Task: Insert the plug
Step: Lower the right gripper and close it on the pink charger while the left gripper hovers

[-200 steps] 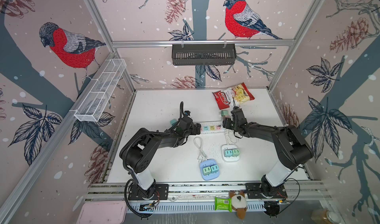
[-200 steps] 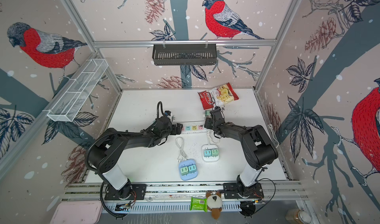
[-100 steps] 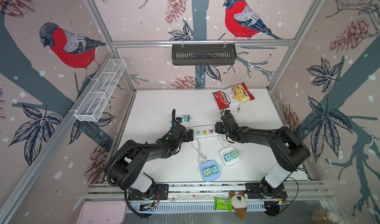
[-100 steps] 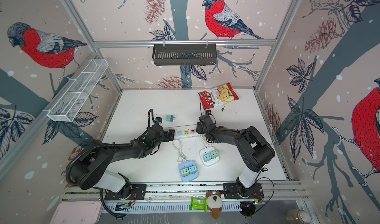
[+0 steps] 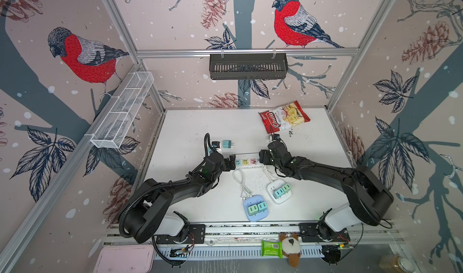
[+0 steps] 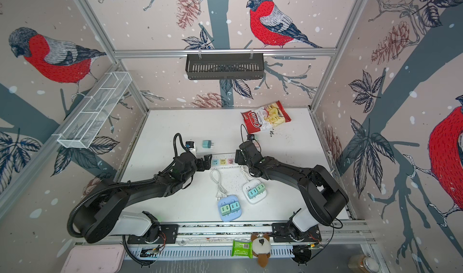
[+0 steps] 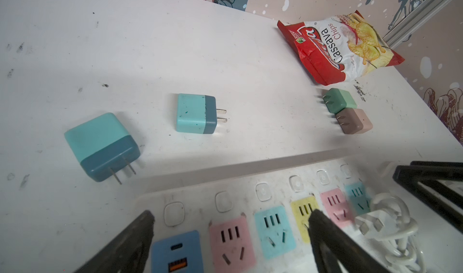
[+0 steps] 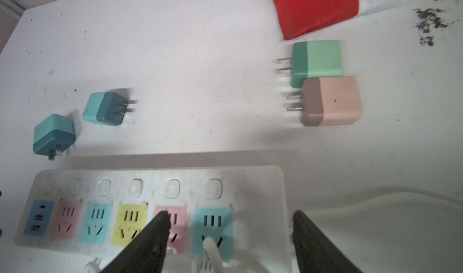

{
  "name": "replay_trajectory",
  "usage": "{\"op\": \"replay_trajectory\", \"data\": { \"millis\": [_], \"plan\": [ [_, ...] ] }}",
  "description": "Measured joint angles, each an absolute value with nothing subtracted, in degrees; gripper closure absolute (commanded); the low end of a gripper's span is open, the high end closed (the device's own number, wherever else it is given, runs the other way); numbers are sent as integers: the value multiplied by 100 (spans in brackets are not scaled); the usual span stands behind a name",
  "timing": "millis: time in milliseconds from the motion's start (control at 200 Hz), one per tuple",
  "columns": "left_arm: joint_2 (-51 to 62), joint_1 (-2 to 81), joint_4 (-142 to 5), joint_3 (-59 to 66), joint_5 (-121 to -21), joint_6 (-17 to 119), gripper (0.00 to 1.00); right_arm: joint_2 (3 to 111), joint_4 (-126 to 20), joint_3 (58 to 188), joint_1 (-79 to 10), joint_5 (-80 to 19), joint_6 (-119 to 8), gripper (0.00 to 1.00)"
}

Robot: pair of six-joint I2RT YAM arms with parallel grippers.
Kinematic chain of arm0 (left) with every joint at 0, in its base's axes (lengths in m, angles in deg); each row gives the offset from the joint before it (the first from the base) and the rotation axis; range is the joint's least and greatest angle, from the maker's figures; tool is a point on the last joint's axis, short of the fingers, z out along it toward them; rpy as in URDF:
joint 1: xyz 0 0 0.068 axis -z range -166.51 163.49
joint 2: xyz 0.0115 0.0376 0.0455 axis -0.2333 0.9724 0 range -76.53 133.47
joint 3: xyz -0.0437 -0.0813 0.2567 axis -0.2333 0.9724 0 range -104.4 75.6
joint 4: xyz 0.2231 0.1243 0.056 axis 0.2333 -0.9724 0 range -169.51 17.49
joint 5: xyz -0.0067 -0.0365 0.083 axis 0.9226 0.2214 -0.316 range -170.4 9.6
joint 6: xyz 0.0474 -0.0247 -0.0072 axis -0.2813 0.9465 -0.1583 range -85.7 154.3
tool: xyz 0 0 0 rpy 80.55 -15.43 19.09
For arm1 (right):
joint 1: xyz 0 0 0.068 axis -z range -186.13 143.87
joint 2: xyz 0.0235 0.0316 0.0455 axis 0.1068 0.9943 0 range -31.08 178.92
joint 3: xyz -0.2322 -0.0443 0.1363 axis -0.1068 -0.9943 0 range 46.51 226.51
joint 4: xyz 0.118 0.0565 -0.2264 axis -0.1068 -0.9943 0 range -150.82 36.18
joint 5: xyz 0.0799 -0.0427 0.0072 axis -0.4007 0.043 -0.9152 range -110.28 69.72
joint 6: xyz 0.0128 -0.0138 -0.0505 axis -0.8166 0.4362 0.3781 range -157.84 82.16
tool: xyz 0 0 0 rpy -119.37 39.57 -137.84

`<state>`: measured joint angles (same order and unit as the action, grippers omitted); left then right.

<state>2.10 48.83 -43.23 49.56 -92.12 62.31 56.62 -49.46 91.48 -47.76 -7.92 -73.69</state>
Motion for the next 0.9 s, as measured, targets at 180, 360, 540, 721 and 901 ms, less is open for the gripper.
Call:
{"op": "replay_trajectory", "data": {
  "millis": [180, 360, 540, 721, 901],
  "plan": [
    [-328, 4880, -4354, 5124, -9477, 6126, 3, 6014, -5104, 9332, -5298, -663, -7367, 21],
    [-885, 4865, -4498, 5288, -9774, 6076, 3, 6370, -5224, 9448, -5379, -311, -7411, 37],
    [-1237, 4850, -4634, 5393, -9990, 5977, 3, 6294, -5303, 9358, -5379, 100, -7691, 49],
    [-1438, 4821, -4640, 5467, -10113, 5945, 3, 5909, -5377, 8899, -5274, 413, -7992, 50],
    [-1466, 4769, -4664, 5482, -10268, 5925, 3, 5422, -5254, 8200, -4806, 520, -8285, 49]
  ]
}}
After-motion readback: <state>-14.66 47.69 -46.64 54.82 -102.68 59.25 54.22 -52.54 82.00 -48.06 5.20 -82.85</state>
